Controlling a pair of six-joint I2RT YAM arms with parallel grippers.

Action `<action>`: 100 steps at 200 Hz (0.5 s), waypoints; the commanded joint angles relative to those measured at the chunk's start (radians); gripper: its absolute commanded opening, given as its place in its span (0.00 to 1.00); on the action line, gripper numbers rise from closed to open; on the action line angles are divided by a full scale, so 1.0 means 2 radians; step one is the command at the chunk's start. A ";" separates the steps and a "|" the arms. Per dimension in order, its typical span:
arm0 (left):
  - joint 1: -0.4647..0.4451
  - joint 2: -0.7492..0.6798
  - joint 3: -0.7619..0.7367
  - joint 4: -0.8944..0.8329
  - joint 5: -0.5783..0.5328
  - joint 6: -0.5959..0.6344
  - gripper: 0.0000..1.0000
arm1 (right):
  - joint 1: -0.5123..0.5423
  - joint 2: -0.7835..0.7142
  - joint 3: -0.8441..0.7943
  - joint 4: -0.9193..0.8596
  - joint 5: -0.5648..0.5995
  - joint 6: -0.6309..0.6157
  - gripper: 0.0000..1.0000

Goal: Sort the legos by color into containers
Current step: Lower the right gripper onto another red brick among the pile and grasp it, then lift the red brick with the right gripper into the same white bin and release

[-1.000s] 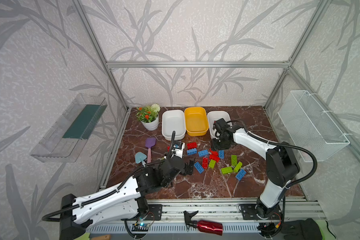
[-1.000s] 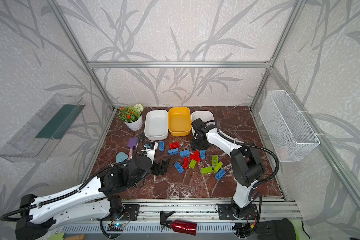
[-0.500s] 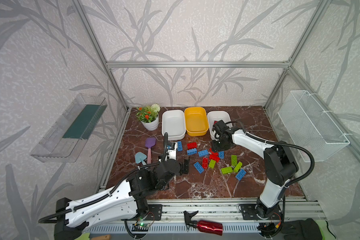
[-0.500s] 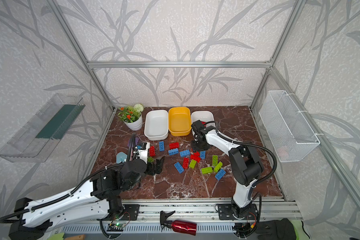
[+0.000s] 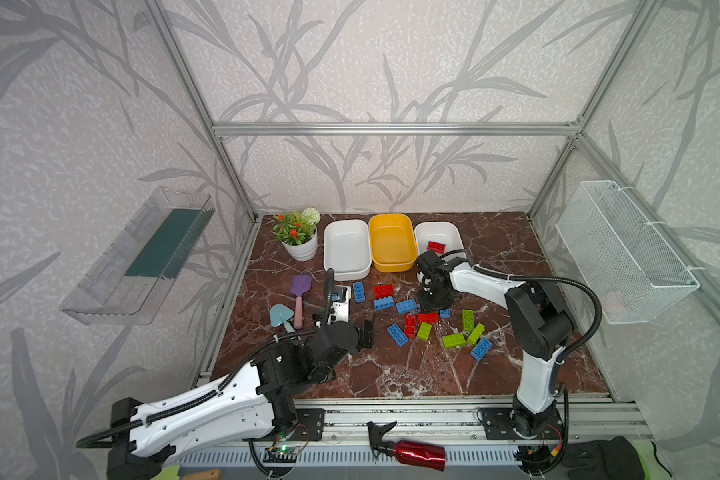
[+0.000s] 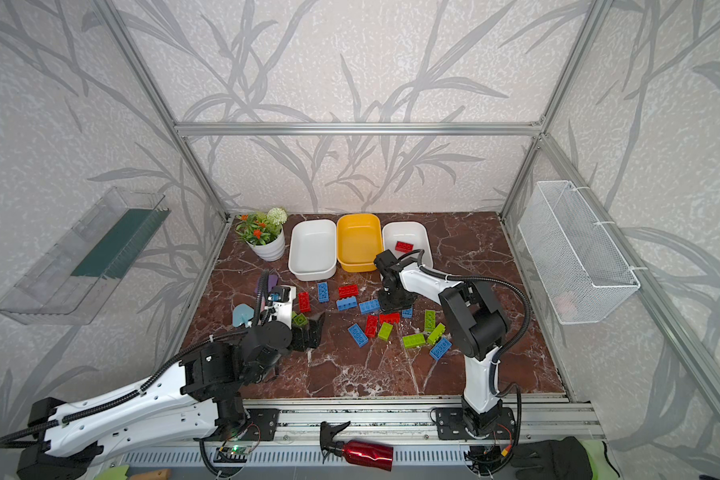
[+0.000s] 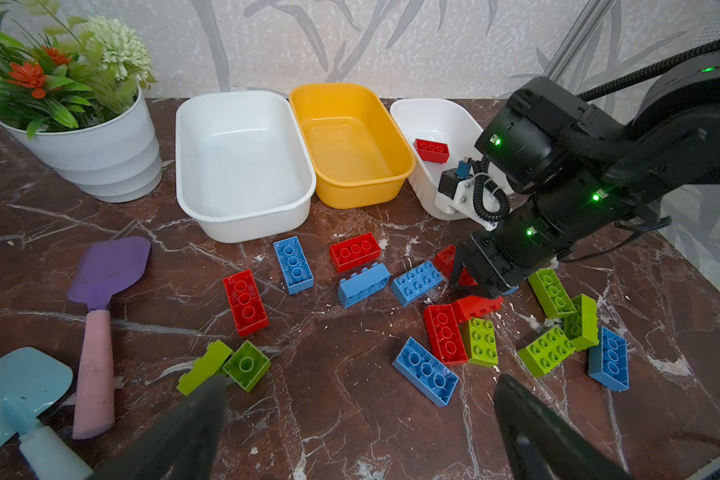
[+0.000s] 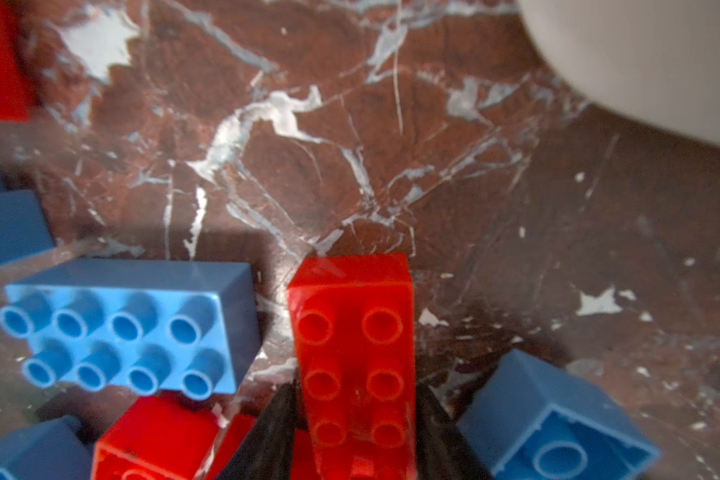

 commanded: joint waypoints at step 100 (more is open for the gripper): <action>0.061 0.063 0.040 0.062 0.004 0.081 0.99 | -0.006 -0.077 0.131 -0.137 0.061 -0.021 0.30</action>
